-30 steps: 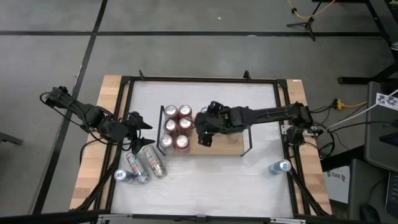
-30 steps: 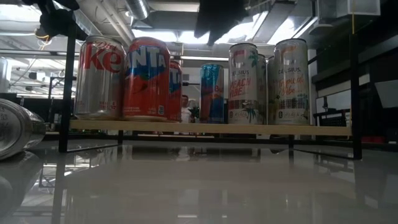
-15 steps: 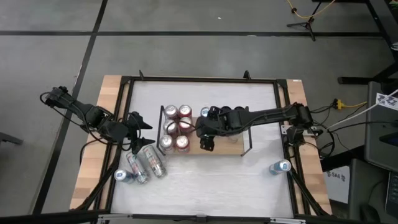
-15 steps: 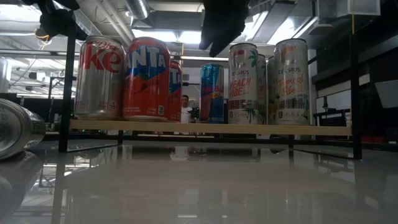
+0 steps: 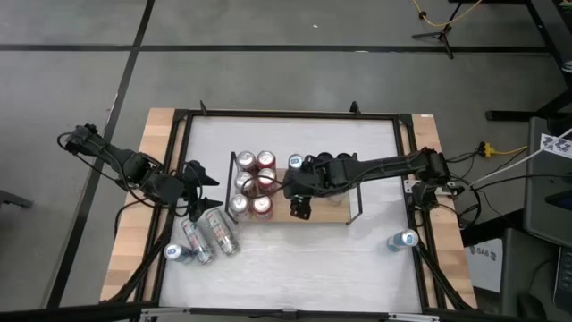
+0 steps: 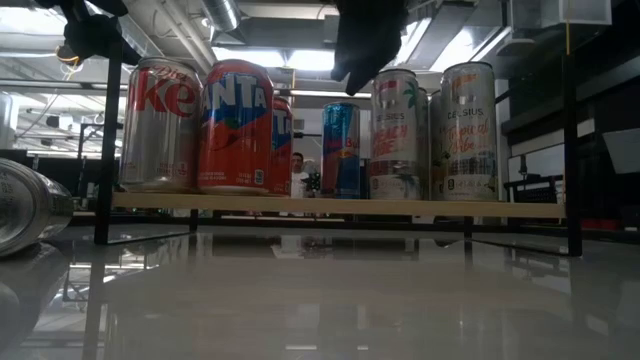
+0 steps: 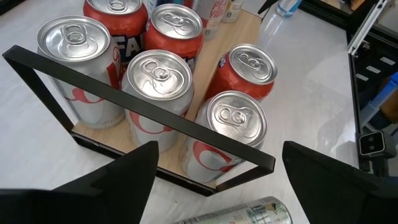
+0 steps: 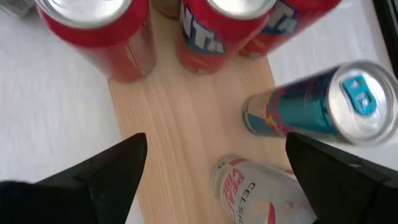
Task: Place canned beverage on shelf
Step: Put the left blue soda can on the shelf and align with the other soda cans
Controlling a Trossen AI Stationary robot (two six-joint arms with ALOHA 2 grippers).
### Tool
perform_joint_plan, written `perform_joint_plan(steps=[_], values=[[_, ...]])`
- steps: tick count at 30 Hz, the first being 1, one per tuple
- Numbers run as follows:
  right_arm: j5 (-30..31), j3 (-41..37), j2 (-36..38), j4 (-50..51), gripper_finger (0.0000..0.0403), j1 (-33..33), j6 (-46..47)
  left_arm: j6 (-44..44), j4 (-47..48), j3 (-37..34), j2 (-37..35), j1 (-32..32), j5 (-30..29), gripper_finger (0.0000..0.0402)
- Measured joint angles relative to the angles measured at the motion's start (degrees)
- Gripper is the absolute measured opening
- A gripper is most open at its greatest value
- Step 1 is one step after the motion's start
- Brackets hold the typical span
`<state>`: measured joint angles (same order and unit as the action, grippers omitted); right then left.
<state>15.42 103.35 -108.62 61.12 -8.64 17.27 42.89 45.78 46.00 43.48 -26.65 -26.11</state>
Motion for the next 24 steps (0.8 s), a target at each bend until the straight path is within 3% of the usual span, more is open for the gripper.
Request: perform_joint_plan(steps=[7, 24], values=[[-0.3, 0.0, 0.0, 2.0, 0.0381, 0.0, 0.9, 0.0, 0.0, 0.0, 0.0, 0.0, 0.0, 0.0336], [-9.0, 0.0, 0.0, 2.2, 0.0381, 0.0, 2.0, 0.0, 0.0, 0.0, 0.0, 0.0, 0.0, 0.0336]])
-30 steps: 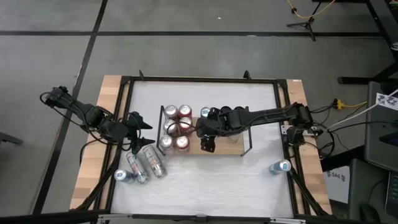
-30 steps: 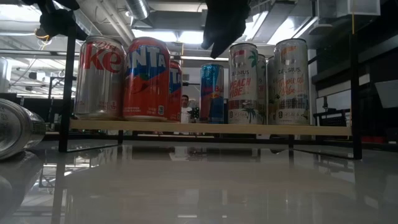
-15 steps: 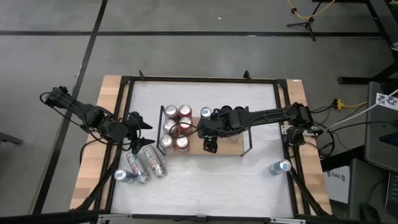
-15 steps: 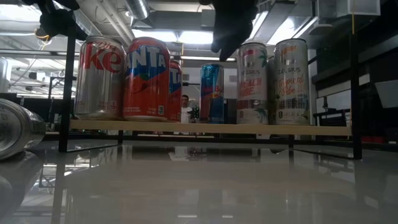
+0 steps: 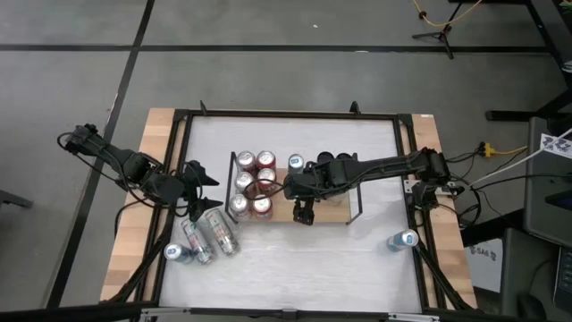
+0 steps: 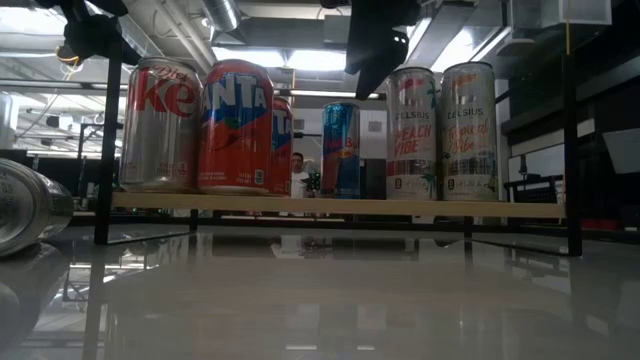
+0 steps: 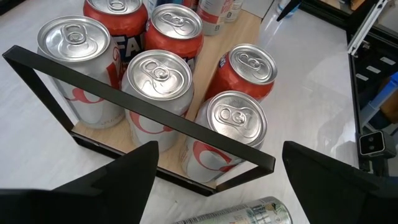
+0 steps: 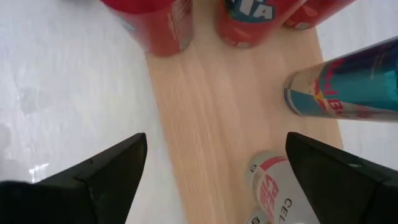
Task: Place canned beverage on shelf
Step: Put the left blue soda can on the shelf and align with the other soda cans
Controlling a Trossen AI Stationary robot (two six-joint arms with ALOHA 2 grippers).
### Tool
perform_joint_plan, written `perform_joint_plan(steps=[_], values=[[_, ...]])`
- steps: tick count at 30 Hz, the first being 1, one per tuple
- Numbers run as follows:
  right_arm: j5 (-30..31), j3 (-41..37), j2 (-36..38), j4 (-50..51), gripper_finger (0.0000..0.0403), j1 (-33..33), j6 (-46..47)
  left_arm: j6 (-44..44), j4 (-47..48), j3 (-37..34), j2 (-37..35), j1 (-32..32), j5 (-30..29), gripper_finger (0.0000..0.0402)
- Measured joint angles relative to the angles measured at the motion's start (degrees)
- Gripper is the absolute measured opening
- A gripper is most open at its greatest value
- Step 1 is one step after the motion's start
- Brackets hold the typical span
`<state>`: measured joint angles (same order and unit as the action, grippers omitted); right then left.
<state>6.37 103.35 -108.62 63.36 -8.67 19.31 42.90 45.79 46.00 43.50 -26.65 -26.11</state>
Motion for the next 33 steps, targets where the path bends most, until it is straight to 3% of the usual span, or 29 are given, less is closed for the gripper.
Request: perform_joint_plan(steps=[13, 22, 28, 33], values=[[2.1, 0.0, 0.0, -0.8, 0.0381, 0.0, 0.0, 0.1, 0.0, 0.0, 0.0, 0.0, 0.3, 0.0336], [2.2, 4.1, 0.0, -0.7, 0.0381, -1.2, -1.7, 2.4, -0.1, 5.9, -0.1, 0.0, 8.9, 0.0336], [4.7, 6.4, 0.0, -0.9, 0.0381, -5.0, -3.3, 8.3, -0.1, 9.5, 0.9, -0.1, 13.8, 0.0336], [6.1, 6.5, 0.0, -0.9, 0.0381, -8.1, -3.3, 16.3, 0.1, 10.7, 3.6, -1.4, 14.3, 0.0336]])
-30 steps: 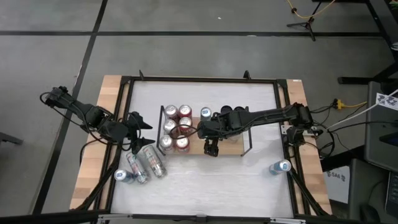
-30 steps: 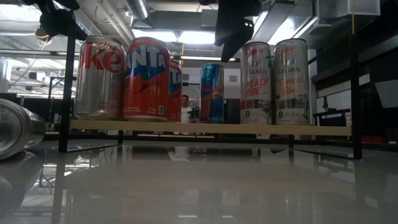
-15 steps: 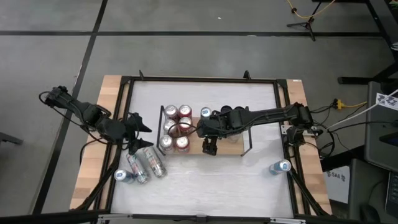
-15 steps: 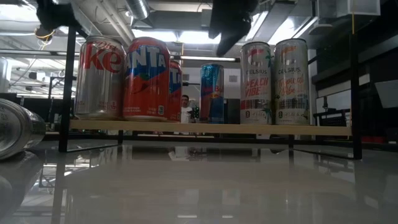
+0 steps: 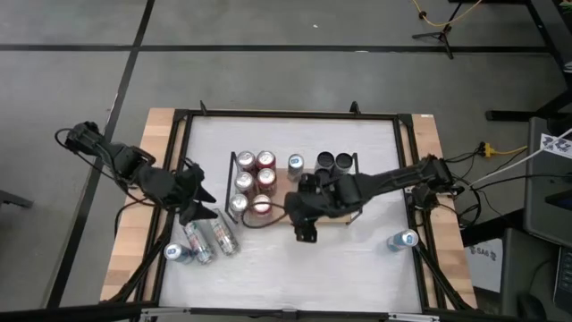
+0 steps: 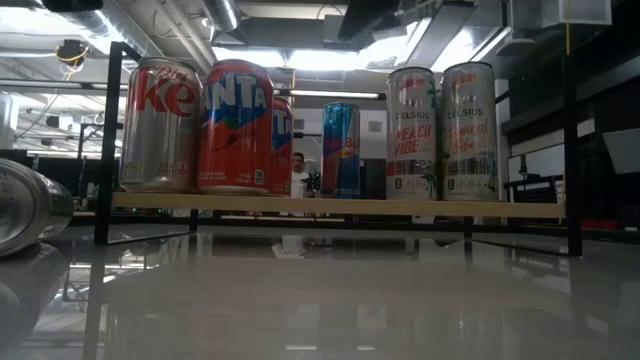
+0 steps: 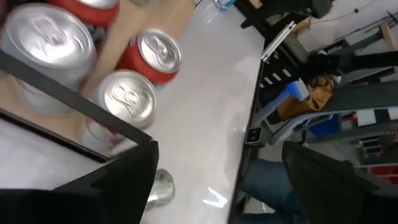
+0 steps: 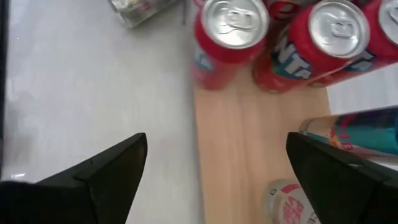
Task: Place canned beverage on shelf
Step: Put the left blue soda can on the shelf and align with the other soda cans
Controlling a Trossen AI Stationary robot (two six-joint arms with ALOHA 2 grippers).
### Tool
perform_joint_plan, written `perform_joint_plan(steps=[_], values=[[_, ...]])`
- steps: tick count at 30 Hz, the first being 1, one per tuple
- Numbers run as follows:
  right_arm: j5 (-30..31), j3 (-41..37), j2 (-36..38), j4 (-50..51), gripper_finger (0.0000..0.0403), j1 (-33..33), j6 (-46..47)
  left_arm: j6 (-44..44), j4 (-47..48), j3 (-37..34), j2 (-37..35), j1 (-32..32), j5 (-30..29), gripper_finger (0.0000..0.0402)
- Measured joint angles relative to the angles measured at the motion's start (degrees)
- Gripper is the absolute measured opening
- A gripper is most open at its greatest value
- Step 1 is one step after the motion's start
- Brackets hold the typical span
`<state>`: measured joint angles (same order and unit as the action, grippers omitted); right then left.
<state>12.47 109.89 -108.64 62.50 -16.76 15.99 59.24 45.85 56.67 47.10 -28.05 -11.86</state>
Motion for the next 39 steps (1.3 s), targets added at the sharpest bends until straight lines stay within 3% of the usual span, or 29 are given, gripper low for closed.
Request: perform_joint_plan(steps=[9, 21, 32, 39], values=[[0.5, 0.0, 0.0, -1.1, 0.0381, -4.7, 0.7, 12.2, 2.1, 7.7, 10.4, -5.4, 5.0, 0.0330], [0.6, -0.3, 0.0, -7.5, 0.0381, -12.6, 0.5, 39.6, 25.8, 17.0, 23.0, -14.4, 22.4, 0.0330], [0.6, -3.9, 0.0, -12.1, 0.0381, -17.6, 0.5, 56.7, 28.4, 16.8, 29.5, -22.0, 22.9, 0.0330], [0.5, -4.8, 0.0, -14.4, 0.0381, -18.6, 0.4, 60.7, 28.9, 16.8, 33.6, -24.5, 21.4, 0.0330]])
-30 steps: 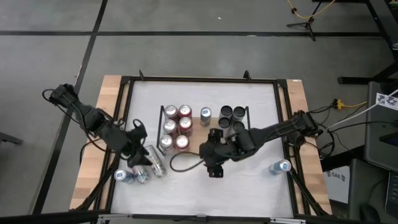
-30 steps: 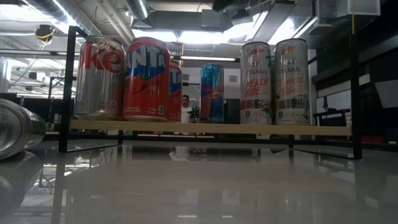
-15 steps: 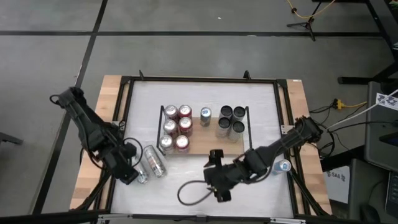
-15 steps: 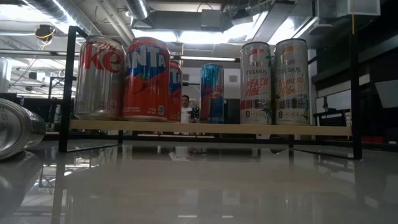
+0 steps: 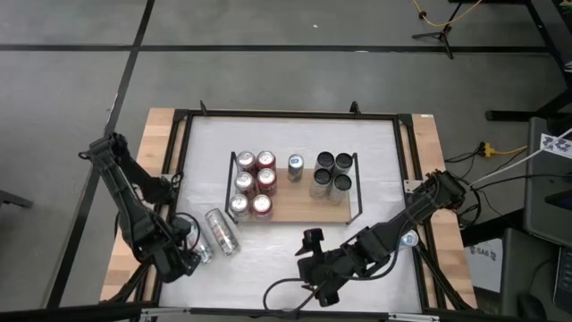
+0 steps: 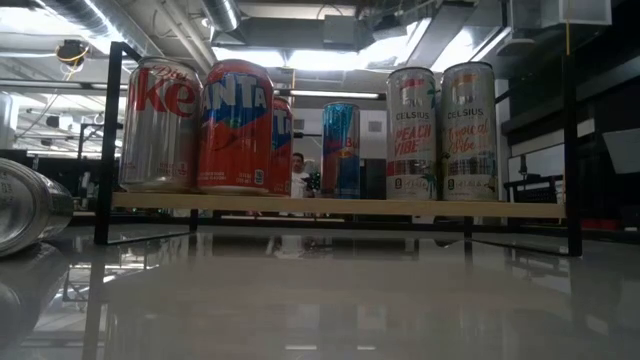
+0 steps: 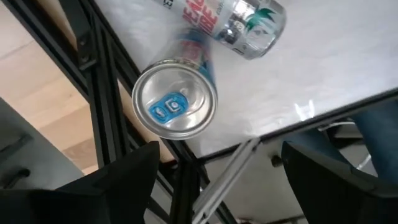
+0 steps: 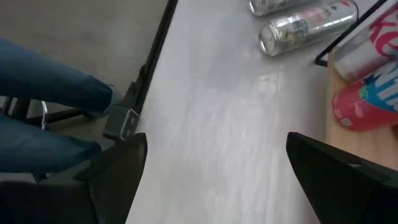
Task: Place canned beverage on shelf
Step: Put the left blue soda can on the shelf and align with the other soda cans
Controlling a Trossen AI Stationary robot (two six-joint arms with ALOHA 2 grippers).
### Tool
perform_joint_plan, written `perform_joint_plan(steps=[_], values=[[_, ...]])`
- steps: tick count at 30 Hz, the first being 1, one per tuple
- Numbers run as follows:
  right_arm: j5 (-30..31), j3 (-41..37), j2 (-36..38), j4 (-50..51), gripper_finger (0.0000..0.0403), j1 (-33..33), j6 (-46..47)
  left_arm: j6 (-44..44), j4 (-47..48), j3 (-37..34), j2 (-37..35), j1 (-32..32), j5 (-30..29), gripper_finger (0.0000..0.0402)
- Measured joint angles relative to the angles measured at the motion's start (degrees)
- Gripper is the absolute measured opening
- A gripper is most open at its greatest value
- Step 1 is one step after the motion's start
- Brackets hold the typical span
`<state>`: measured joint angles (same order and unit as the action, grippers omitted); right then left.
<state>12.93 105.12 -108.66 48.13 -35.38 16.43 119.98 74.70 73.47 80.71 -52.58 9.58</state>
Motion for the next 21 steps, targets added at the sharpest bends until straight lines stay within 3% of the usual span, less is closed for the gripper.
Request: perform_joint_plan(steps=[10, 21], values=[[0.4, 0.0, 0.0, -0.6, 0.0381, 0.1, 0.0, 4.9, 5.3, 0.0, 2.6, -2.7, 0.4, 0.0330], [0.4, 0.0, 0.0, -0.5, 0.0381, 0.1, 0.0, 13.5, 5.9, 0.0, 2.6, -5.8, -6.2, 0.0330]])
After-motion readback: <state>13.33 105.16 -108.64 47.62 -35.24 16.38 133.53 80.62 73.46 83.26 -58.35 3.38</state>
